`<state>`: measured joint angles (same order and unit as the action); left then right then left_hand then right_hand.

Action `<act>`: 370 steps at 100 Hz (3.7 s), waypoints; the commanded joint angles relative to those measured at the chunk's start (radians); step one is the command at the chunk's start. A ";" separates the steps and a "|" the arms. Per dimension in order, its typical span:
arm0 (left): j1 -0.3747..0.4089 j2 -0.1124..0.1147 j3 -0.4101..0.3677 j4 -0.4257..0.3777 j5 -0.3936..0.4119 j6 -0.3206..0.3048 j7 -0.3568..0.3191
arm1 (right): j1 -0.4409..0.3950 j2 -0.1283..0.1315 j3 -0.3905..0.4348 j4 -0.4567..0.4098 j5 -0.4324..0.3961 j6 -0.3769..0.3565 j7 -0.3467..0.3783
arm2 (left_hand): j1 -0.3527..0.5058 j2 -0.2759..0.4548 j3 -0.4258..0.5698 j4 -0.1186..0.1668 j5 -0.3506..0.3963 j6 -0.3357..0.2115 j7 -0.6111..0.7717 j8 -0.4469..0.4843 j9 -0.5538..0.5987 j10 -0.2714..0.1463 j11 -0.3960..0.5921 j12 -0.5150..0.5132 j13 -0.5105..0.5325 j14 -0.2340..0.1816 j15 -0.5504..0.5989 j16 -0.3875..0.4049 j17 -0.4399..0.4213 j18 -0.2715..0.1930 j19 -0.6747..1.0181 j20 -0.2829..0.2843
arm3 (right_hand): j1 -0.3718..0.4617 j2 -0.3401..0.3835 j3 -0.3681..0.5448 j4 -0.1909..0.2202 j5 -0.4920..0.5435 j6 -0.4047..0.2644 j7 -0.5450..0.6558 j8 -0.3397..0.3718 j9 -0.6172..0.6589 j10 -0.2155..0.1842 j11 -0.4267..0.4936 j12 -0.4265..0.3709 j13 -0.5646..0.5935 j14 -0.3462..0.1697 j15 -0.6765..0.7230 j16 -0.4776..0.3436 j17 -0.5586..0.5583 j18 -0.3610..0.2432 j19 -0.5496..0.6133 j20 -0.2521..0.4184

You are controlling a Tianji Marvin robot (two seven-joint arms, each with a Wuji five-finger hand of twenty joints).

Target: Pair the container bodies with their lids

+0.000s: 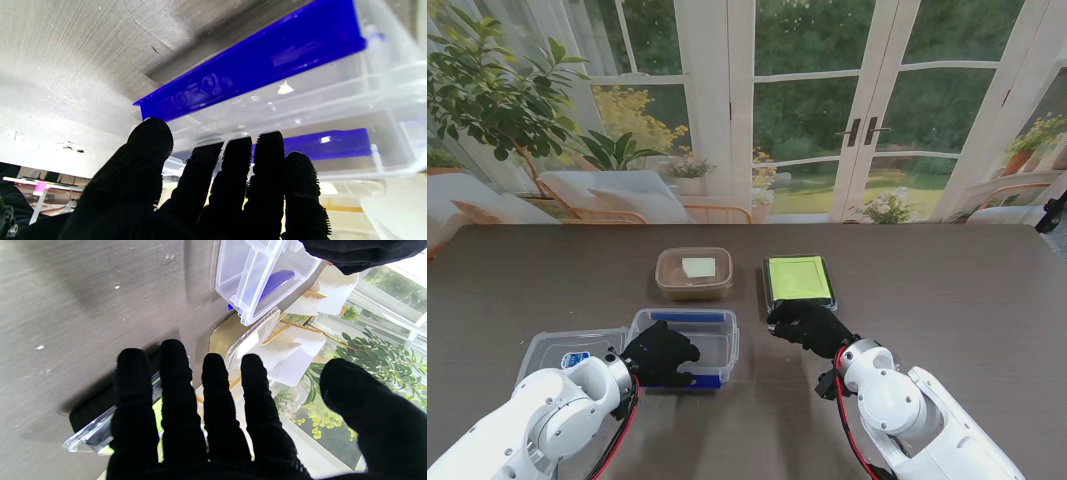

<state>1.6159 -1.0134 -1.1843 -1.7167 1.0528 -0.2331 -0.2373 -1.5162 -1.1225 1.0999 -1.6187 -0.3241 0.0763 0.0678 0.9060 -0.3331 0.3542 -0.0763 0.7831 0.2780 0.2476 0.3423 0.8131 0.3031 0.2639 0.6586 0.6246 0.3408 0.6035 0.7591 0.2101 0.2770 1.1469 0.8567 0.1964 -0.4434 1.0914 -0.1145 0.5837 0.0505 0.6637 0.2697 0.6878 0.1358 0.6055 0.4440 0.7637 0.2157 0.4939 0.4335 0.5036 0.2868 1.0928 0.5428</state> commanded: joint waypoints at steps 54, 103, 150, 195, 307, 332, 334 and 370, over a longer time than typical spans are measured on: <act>0.324 -0.050 -0.330 -0.189 -0.021 0.097 0.201 | -0.013 0.003 -0.007 -0.014 -0.004 -0.002 0.029 | 0.118 0.232 -0.283 0.069 -0.025 0.029 -0.071 -0.039 -0.010 0.057 -0.070 -0.083 -0.041 0.057 -0.119 -0.081 -0.052 0.052 -0.177 -0.109 | -0.020 0.038 -0.067 0.024 -0.005 0.003 -0.013 -0.002 -0.005 0.012 -0.012 0.000 -0.020 0.008 0.005 -0.002 -0.246 0.011 -0.018 0.020; 0.297 -0.055 -0.406 -0.043 -0.129 0.199 0.160 | -0.017 0.006 -0.007 -0.021 0.002 0.002 0.043 | 0.138 0.270 -0.329 0.084 -0.190 0.037 -0.161 -0.110 -0.202 0.038 -0.167 -0.260 -0.245 0.039 -0.410 -0.286 -0.178 -0.001 -0.575 -0.284 | -0.023 0.042 -0.067 0.025 -0.002 0.004 -0.014 -0.002 0.000 0.013 -0.012 -0.001 -0.018 0.010 0.005 -0.002 -0.245 0.012 -0.018 0.020; 0.169 -0.032 -0.377 0.111 -0.139 0.238 0.041 | -0.020 0.007 -0.003 -0.023 0.011 0.007 0.052 | 0.117 0.278 -0.351 0.085 -0.221 -0.026 -0.167 -0.127 -0.292 -0.062 -0.189 -0.327 -0.340 -0.020 -0.497 -0.350 -0.182 0.005 -0.894 -0.235 | -0.021 0.042 -0.066 0.025 -0.001 0.006 -0.015 -0.003 0.011 0.018 -0.013 -0.001 -0.015 0.013 0.004 -0.003 -0.246 0.014 -0.019 0.021; 0.122 -0.019 -0.321 0.176 -0.157 0.230 -0.016 | -0.023 0.009 0.002 -0.027 0.014 0.013 0.062 | 0.115 0.283 -0.352 0.085 -0.208 -0.043 -0.162 -0.130 -0.274 -0.065 -0.180 -0.332 -0.336 -0.017 -0.497 -0.361 -0.174 0.008 -0.926 -0.215 | -0.023 0.043 -0.065 0.024 -0.002 0.007 -0.015 -0.004 0.018 0.020 -0.015 0.000 -0.012 0.013 0.002 -0.003 -0.246 0.015 -0.020 0.020; 0.399 -0.004 -0.395 -0.075 0.024 0.204 -0.211 | -0.027 0.012 -0.001 -0.030 0.021 0.009 0.074 | 0.108 0.287 -0.353 0.081 -0.108 -0.048 -0.123 -0.116 -0.171 -0.060 -0.156 -0.306 -0.274 -0.002 -0.461 -0.353 -0.117 0.021 -0.935 -0.208 | -0.025 0.045 -0.067 0.024 0.000 0.008 -0.017 -0.004 0.016 0.021 -0.016 0.000 -0.014 0.015 0.002 -0.002 -0.248 0.014 -0.021 0.021; 0.449 -0.002 -0.414 -0.127 0.039 0.174 -0.251 | -0.029 0.012 -0.001 -0.031 0.021 0.010 0.074 | 0.110 0.286 -0.352 0.081 -0.099 -0.048 -0.120 -0.115 -0.156 -0.060 -0.154 -0.304 -0.258 -0.001 -0.451 -0.351 -0.102 0.022 -0.932 -0.209 | -0.023 0.044 -0.066 0.024 0.000 0.008 -0.017 -0.004 0.014 0.021 -0.017 0.000 -0.014 0.015 0.002 -0.002 -0.248 0.016 -0.021 0.021; 0.452 -0.002 -0.415 -0.130 0.041 0.170 -0.252 | -0.029 0.012 -0.001 -0.032 0.021 0.010 0.074 | 0.110 0.286 -0.352 0.081 -0.099 -0.048 -0.120 -0.114 -0.156 -0.060 -0.154 -0.304 -0.256 -0.001 -0.450 -0.350 -0.101 0.022 -0.931 -0.209 | -0.024 0.044 -0.066 0.024 0.000 0.010 -0.017 -0.004 0.015 0.022 -0.017 0.000 -0.015 0.015 0.001 -0.002 -0.248 0.016 -0.022 0.021; 0.504 0.000 -0.422 -0.204 0.057 0.116 -0.291 | -0.027 0.012 -0.006 -0.029 0.017 0.003 0.071 | 0.112 0.286 -0.350 0.079 -0.081 -0.046 -0.113 -0.112 -0.135 -0.066 -0.148 -0.301 -0.242 -0.003 -0.437 -0.348 -0.083 0.022 -0.929 -0.215 | -0.023 0.045 -0.067 0.024 0.001 0.008 -0.017 -0.004 0.014 0.022 -0.017 0.000 -0.014 0.015 0.001 -0.003 -0.248 0.014 -0.022 0.021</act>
<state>2.0808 -1.0084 -1.6252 -1.9434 1.1127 -0.1030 -0.4817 -1.5379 -1.1086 1.0982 -1.6425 -0.3049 0.0846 0.1252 1.0209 -0.0888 0.0219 -0.0210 0.5639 0.4176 -0.0458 0.1460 0.5516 0.3936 -0.0172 0.3025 0.3637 0.3266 0.1538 0.4087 0.1221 0.2894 0.2459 0.6369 0.1964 -0.4190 1.0912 -0.1144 0.5837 0.0612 0.6537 0.2697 0.6885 0.1399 0.6051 0.4440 0.7637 0.2346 0.4938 0.4335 0.5017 0.2874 1.0841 0.5434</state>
